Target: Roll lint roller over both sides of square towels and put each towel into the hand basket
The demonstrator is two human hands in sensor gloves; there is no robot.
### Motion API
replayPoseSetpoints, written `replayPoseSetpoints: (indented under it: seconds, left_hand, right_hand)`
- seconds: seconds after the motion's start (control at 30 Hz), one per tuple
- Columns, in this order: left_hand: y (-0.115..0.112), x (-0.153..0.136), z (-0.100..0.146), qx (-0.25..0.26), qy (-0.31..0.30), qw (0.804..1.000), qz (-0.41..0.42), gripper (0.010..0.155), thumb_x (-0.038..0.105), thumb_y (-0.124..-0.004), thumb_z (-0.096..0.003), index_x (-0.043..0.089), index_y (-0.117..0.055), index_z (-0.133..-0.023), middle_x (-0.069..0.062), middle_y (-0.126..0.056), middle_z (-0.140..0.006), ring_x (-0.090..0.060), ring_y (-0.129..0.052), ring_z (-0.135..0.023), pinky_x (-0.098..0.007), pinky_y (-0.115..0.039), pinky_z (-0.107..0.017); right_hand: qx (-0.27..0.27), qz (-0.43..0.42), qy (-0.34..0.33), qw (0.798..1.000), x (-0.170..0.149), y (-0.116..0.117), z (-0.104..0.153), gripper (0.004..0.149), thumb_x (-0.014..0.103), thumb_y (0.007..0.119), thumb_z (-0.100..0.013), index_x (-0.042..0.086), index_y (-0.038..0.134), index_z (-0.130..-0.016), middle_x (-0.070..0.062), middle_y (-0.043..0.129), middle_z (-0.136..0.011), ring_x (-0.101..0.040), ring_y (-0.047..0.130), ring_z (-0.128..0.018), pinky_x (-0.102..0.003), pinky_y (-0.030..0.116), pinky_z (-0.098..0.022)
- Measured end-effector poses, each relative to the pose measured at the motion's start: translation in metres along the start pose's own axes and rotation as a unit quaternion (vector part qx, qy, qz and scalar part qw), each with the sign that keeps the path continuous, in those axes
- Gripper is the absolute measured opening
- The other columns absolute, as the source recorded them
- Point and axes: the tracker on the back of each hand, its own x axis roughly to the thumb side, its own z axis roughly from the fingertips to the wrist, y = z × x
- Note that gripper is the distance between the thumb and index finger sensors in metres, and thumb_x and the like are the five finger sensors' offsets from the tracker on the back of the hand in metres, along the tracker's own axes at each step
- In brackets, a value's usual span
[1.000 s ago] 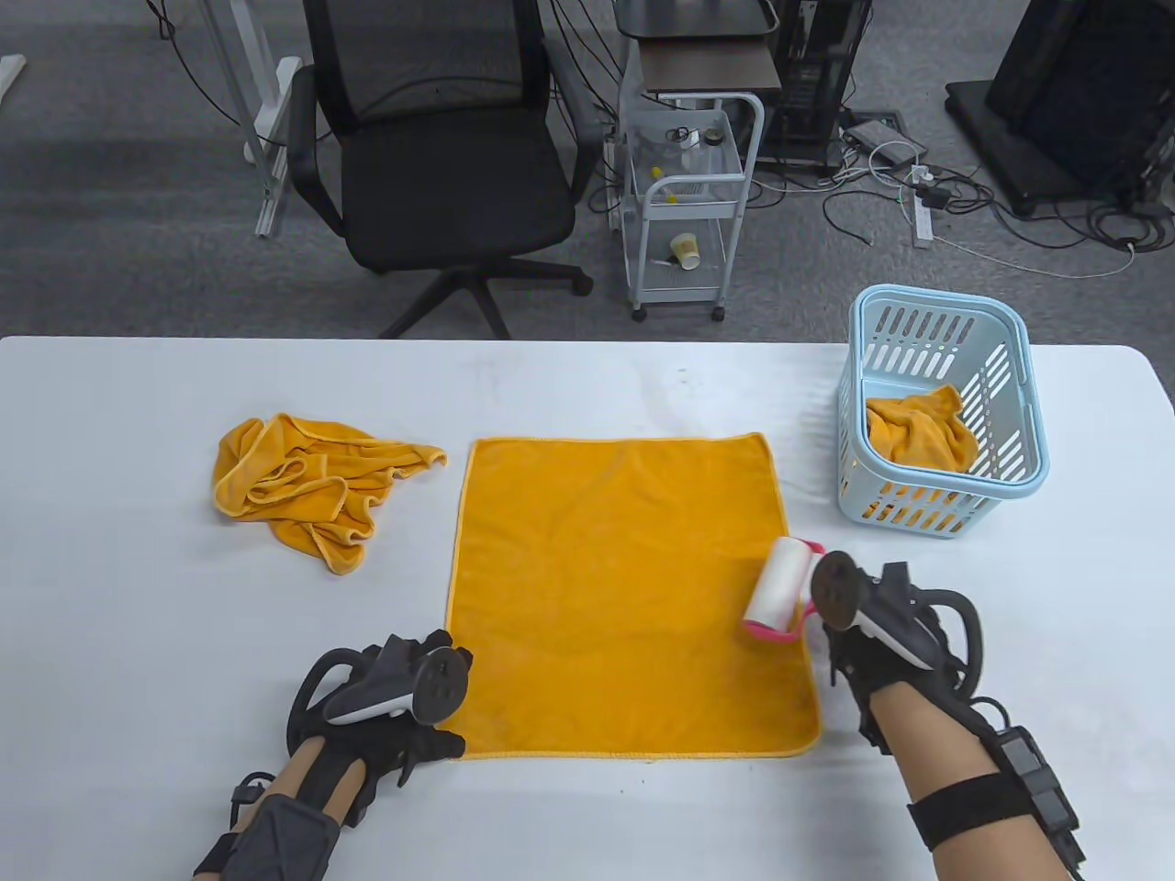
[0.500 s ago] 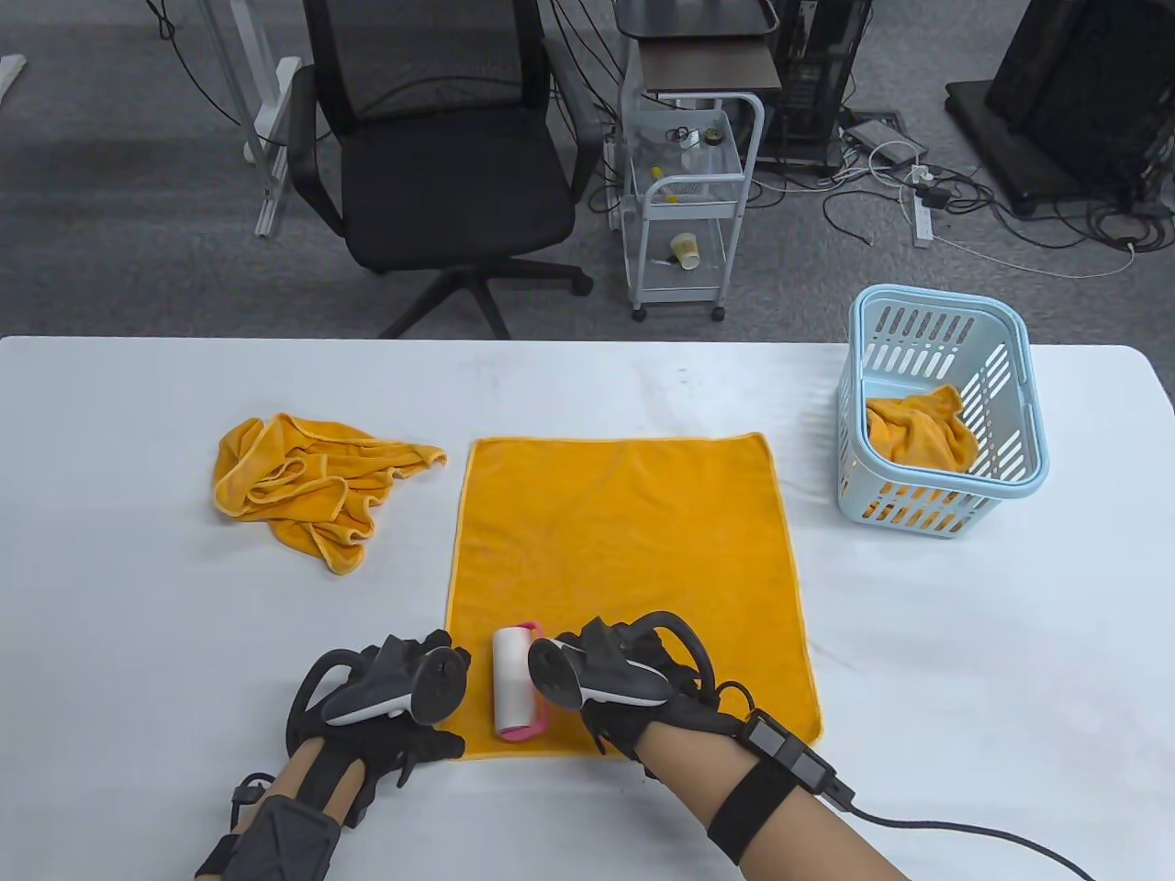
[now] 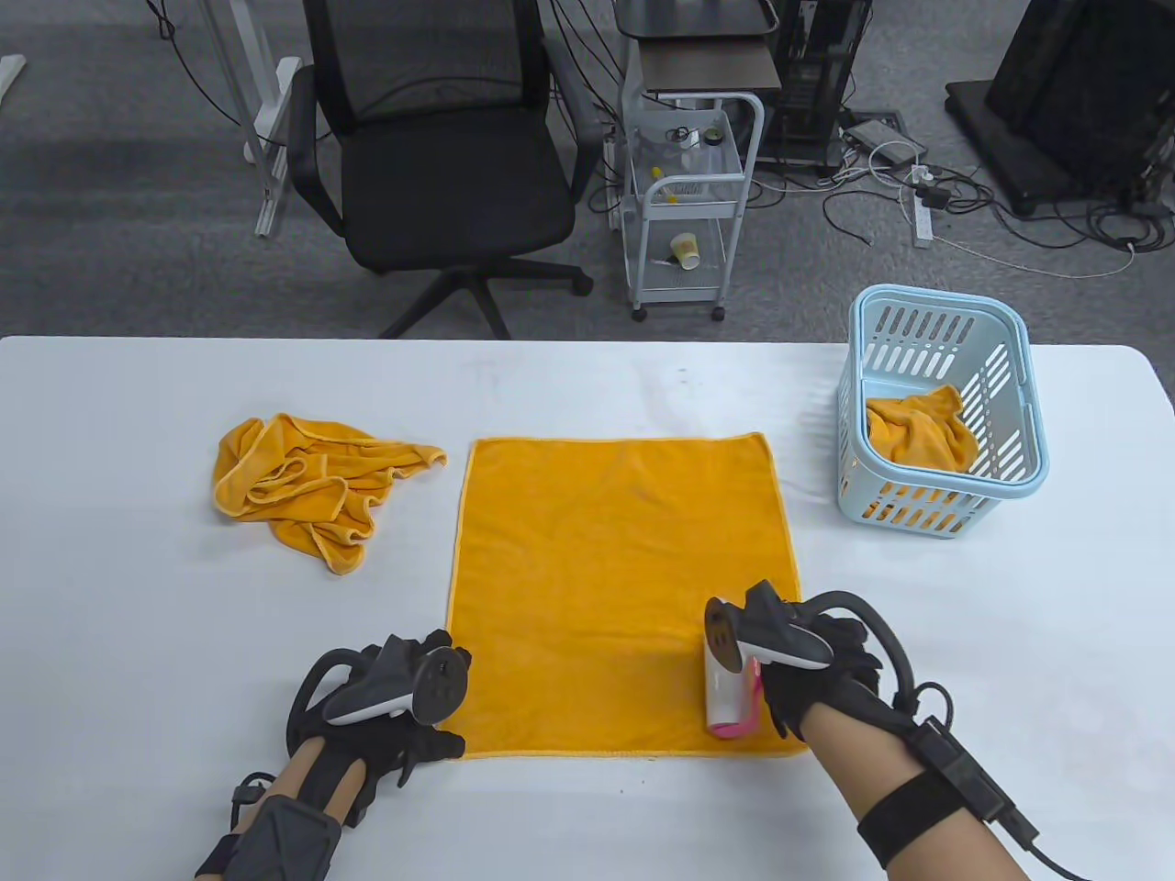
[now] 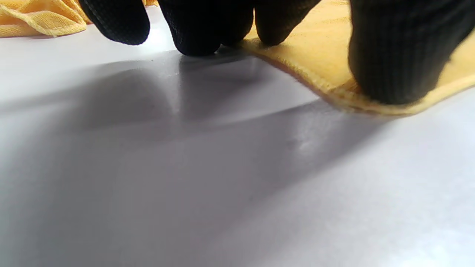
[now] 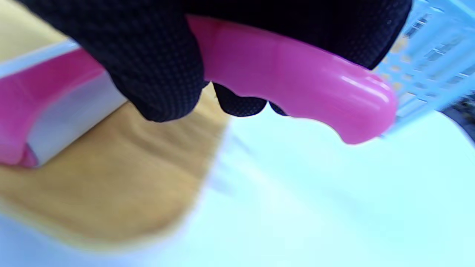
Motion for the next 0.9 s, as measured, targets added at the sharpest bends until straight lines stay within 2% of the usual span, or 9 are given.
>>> replayPoseSetpoints:
  seconds: [0.17,0.23,0.33,0.43,0.5,0.63,0.7,0.77,0.9]
  left_hand:
    - [0.0,0.0,0.0,0.0,0.0,1.0,0.0,0.089,0.065,-0.084,-0.0348,0.03,-0.047,-0.108,-0.006,-0.039,-0.122,-0.038,-0.056,-0.109,-0.07,-0.051,-0.075]
    - [0.0,0.0,0.0,0.0,0.0,1.0,0.0,0.089,0.065,-0.084,-0.0349,0.03,-0.047,-0.108,-0.006,-0.039,-0.122,-0.038,-0.057,-0.109,-0.07,-0.051,-0.075]
    - [0.0,0.0,0.0,0.0,0.0,1.0,0.0,0.089,0.065,-0.084,-0.0349,0.03,-0.047,-0.108,-0.006,-0.039,-0.122,-0.038,-0.057,-0.109,-0.07,-0.051,-0.075]
    - [0.0,0.0,0.0,0.0,0.0,1.0,0.0,0.089,0.065,-0.084,-0.0349,0.03,-0.047,-0.108,-0.006,-0.039,-0.122,-0.038,-0.056,-0.109,-0.07,-0.051,-0.075]
    - [0.0,0.0,0.0,0.001,-0.002,1.0,0.003,0.089,0.065,-0.084,-0.0349,0.03,-0.047,-0.108,-0.006,-0.039,-0.122,-0.038,-0.056,-0.109,-0.07,-0.051,-0.075]
    - [0.0,0.0,0.0,0.001,-0.002,1.0,0.005,0.089,0.065,-0.084,-0.0349,0.03,-0.047,-0.108,-0.006,-0.038,-0.122,-0.038,-0.056,-0.109,-0.07,-0.051,-0.075]
    - [0.0,0.0,0.0,0.0,-0.003,1.0,0.005,0.089,0.065,-0.084,-0.0349,0.03,-0.047,-0.108,-0.006,-0.038,-0.122,-0.038,-0.056,-0.109,-0.07,-0.051,-0.075]
    - [0.0,-0.001,0.0,0.0,-0.003,1.0,0.006,0.089,0.065,-0.084,-0.0349,0.03,-0.047,-0.108,-0.006,-0.038,-0.122,-0.038,-0.056,-0.109,-0.07,-0.05,-0.075]
    - [0.0,-0.001,0.0,0.0,-0.003,1.0,0.005,0.089,0.065,-0.084,-0.0349,0.03,-0.047,-0.108,-0.006,-0.038,-0.122,-0.038,-0.056,-0.109,-0.07,-0.05,-0.075]
  right_hand:
    - [0.037,0.075,0.032,0.996,-0.009,-0.005,-0.003,0.054,0.032,0.095,-0.049,0.019,0.079,-0.099,-0.013,0.087,-0.091,-0.043,0.086,-0.084,-0.065,0.072,-0.059]
    - [0.011,0.065,0.025,0.998,-0.002,-0.022,-0.004,0.054,0.032,0.094,-0.049,0.021,0.079,-0.099,-0.013,0.085,-0.093,-0.044,0.085,-0.085,-0.065,0.072,-0.059]
    - [-0.061,-0.028,-0.021,0.998,0.023,-0.055,-0.007,0.055,0.032,0.091,-0.05,0.019,0.075,-0.102,-0.015,0.082,-0.095,-0.045,0.085,-0.086,-0.064,0.073,-0.059]
    - [-0.139,-0.095,-0.06,0.984,0.061,-0.081,-0.015,0.057,0.033,0.09,-0.05,0.019,0.072,-0.103,-0.015,0.081,-0.096,-0.044,0.086,-0.085,-0.063,0.074,-0.058]
    - [-0.163,-0.11,-0.077,0.977,0.085,-0.089,-0.021,0.058,0.033,0.089,-0.05,0.019,0.071,-0.103,-0.014,0.081,-0.096,-0.044,0.086,-0.084,-0.063,0.074,-0.058]
    - [-0.168,-0.096,-0.086,0.977,0.122,-0.091,-0.035,0.059,0.035,0.087,-0.051,0.019,0.068,-0.104,-0.014,0.081,-0.096,-0.043,0.087,-0.084,-0.062,0.075,-0.057]
    - [-0.169,-0.09,-0.08,0.978,0.127,-0.086,-0.04,0.059,0.035,0.087,-0.051,0.02,0.068,-0.104,-0.014,0.081,-0.096,-0.043,0.088,-0.083,-0.062,0.076,-0.057]
    - [-0.163,-0.078,-0.068,0.981,0.123,-0.079,-0.045,0.059,0.034,0.087,-0.05,0.023,0.068,-0.104,-0.013,0.081,-0.096,-0.043,0.087,-0.084,-0.062,0.074,-0.058]
    - [-0.135,-0.047,-0.011,0.99,0.076,-0.064,-0.05,0.059,0.029,0.09,-0.049,0.025,0.069,-0.104,-0.012,0.083,-0.095,-0.043,0.085,-0.085,-0.065,0.071,-0.06]
